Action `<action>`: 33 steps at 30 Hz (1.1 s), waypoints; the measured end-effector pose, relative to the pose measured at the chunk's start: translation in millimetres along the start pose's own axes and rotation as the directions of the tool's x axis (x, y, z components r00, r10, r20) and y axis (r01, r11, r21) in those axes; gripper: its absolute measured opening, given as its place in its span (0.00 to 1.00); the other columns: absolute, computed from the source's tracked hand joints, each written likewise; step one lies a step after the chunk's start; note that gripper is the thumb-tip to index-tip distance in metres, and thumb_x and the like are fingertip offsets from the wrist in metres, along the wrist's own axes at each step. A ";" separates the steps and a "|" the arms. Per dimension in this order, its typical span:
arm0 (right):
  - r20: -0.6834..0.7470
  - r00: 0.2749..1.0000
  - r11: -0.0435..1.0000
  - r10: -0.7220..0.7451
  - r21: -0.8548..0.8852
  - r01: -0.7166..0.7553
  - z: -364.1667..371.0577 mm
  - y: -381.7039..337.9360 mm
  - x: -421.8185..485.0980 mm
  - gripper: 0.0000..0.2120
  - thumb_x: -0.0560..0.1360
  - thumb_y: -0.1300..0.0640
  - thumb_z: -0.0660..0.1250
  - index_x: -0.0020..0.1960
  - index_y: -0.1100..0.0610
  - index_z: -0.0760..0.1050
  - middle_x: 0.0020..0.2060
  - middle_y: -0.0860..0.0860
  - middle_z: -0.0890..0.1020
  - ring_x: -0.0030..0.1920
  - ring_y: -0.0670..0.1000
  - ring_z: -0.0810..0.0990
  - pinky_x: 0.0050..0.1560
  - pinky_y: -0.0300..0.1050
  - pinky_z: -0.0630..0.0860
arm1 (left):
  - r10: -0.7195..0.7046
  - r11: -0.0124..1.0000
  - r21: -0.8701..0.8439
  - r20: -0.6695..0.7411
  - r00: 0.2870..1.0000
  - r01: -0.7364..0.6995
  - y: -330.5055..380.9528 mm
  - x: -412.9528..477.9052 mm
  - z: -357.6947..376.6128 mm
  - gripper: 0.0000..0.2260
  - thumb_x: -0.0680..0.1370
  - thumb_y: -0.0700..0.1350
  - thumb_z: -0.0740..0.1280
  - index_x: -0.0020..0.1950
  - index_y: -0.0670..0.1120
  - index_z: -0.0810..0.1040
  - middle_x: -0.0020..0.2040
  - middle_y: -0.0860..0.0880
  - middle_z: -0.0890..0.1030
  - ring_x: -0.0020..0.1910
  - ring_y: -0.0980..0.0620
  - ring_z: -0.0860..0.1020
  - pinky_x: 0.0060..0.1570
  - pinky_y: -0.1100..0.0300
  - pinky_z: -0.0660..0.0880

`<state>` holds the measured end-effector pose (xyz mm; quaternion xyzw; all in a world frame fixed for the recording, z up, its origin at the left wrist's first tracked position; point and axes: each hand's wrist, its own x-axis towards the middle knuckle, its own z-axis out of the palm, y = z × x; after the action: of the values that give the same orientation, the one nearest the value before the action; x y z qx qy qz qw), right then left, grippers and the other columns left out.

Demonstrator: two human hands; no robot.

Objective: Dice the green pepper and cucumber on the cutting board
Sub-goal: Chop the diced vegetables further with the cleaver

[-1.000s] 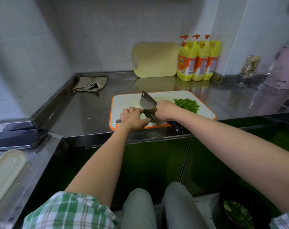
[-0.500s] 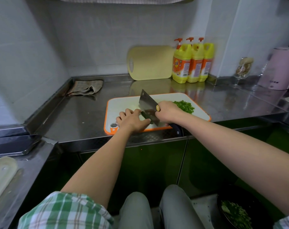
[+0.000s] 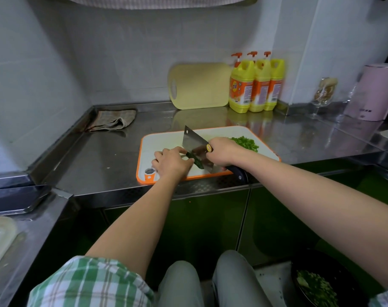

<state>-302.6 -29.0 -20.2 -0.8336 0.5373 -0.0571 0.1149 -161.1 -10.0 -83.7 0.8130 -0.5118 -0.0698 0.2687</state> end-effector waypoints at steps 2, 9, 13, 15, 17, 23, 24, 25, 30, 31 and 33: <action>-0.021 1.000 1.000 0.005 0.017 -0.005 -0.8 1.8 1.0 0.06 0.76 0.63 0.58 0.42 0.61 0.72 0.30 0.56 0.78 0.23 0.51 0.77 0.28 0.40 0.71 | -0.015 1.000 0.009 -0.009 1.000 0.015 3.0 0.4 1.9 0.17 0.75 0.59 0.68 0.62 0.57 0.77 0.64 0.44 0.74 0.66 0.42 0.64 0.61 0.49 0.61; -0.049 0.998 0.999 -0.028 0.037 0.030 -1.3 9.5 6.0 0.06 0.76 0.63 0.57 0.41 0.60 0.69 0.34 0.57 0.77 0.24 0.53 0.78 0.28 0.41 0.73 | -0.071 0.997 0.013 -0.047 0.996 0.072 10.1 2.7 6.2 0.21 0.74 0.61 0.68 0.62 0.51 0.75 0.65 0.44 0.74 0.66 0.42 0.64 0.60 0.49 0.62; -0.055 0.996 0.998 -0.070 0.006 0.070 -4.6 9.9 6.1 0.09 0.77 0.61 0.57 0.37 0.58 0.66 0.32 0.57 0.77 0.26 0.55 0.79 0.32 0.45 0.76 | -0.073 0.997 -0.023 -0.063 0.995 0.072 9.8 0.8 6.5 0.16 0.74 0.60 0.69 0.57 0.53 0.81 0.62 0.45 0.75 0.64 0.42 0.65 0.60 0.48 0.62; -0.040 0.996 0.997 -0.079 -0.014 0.078 -6.6 8.5 4.6 0.10 0.77 0.61 0.57 0.37 0.58 0.66 0.34 0.58 0.77 0.26 0.55 0.78 0.31 0.44 0.75 | -0.079 0.996 -0.053 -0.071 0.994 0.076 9.1 0.0 6.9 0.14 0.74 0.60 0.69 0.54 0.54 0.82 0.61 0.45 0.75 0.63 0.42 0.65 0.60 0.48 0.62; -0.024 0.997 0.997 -0.076 -0.024 0.075 -7.5 6.9 4.0 0.09 0.77 0.62 0.57 0.38 0.58 0.67 0.36 0.59 0.79 0.26 0.54 0.79 0.29 0.42 0.73 | -0.086 0.993 -0.083 -0.079 0.993 0.079 8.8 -0.4 7.2 0.13 0.74 0.59 0.70 0.53 0.54 0.83 0.60 0.46 0.76 0.63 0.42 0.65 0.60 0.48 0.62; 0.023 0.998 0.998 -0.062 -0.010 0.062 -8.0 5.0 4.1 0.06 0.78 0.62 0.56 0.45 0.61 0.70 0.36 0.58 0.78 0.25 0.53 0.78 0.27 0.40 0.71 | -0.099 0.984 -0.156 -0.094 0.991 0.083 9.9 -2.4 6.8 0.10 0.73 0.58 0.71 0.50 0.54 0.84 0.57 0.46 0.78 0.62 0.43 0.65 0.59 0.48 0.62; 0.029 0.998 0.998 -0.060 -0.007 0.060 -8.4 5.1 3.9 0.06 0.78 0.62 0.56 0.46 0.61 0.70 0.36 0.58 0.78 0.24 0.53 0.78 0.27 0.40 0.70 | -0.099 0.983 -0.167 -0.098 0.990 0.081 10.6 -3.2 6.4 0.10 0.73 0.57 0.72 0.50 0.55 0.84 0.57 0.47 0.78 0.61 0.43 0.65 0.59 0.48 0.62; 0.035 0.998 0.998 -0.059 -0.006 0.059 -8.8 5.2 3.7 0.06 0.78 0.62 0.56 0.47 0.62 0.71 0.36 0.58 0.77 0.25 0.53 0.77 0.26 0.39 0.70 | -0.098 0.981 -0.175 -0.101 0.990 0.079 11.2 -4.0 6.0 0.10 0.73 0.57 0.72 0.50 0.55 0.84 0.56 0.47 0.78 0.61 0.43 0.65 0.59 0.48 0.62; 0.059 0.997 0.999 -0.047 0.023 0.046 -8.6 8.8 3.6 0.06 0.78 0.62 0.57 0.44 0.61 0.70 0.38 0.59 0.77 0.24 0.54 0.76 0.23 0.38 0.68 | -0.098 0.979 -0.186 -0.095 0.991 0.079 13.2 -5.5 4.4 0.10 0.74 0.57 0.71 0.51 0.55 0.84 0.56 0.47 0.78 0.61 0.44 0.65 0.58 0.49 0.61; 0.057 0.997 0.998 -0.043 0.041 0.041 -8.2 10.9 4.4 0.05 0.78 0.62 0.57 0.46 0.62 0.71 0.39 0.60 0.78 0.24 0.54 0.77 0.23 0.38 0.68 | -0.097 0.980 -0.184 -0.095 0.991 0.078 13.0 -5.2 4.7 0.10 0.74 0.57 0.71 0.51 0.55 0.85 0.56 0.47 0.79 0.61 0.44 0.65 0.57 0.49 0.61; 0.042 0.998 0.997 -0.038 0.073 0.035 -7.2 14.7 5.3 0.05 0.78 0.62 0.57 0.48 0.62 0.71 0.40 0.60 0.78 0.25 0.54 0.77 0.23 0.38 0.69 | -0.099 0.980 -0.184 -0.089 0.991 0.081 12.9 -4.7 4.8 0.10 0.73 0.58 0.71 0.51 0.55 0.85 0.56 0.47 0.79 0.61 0.44 0.66 0.57 0.49 0.61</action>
<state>-314.9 -40.6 -17.1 -0.8396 0.5171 -0.0603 0.1554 -175.4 -11.9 -82.0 0.8103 -0.4524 -0.0881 0.3621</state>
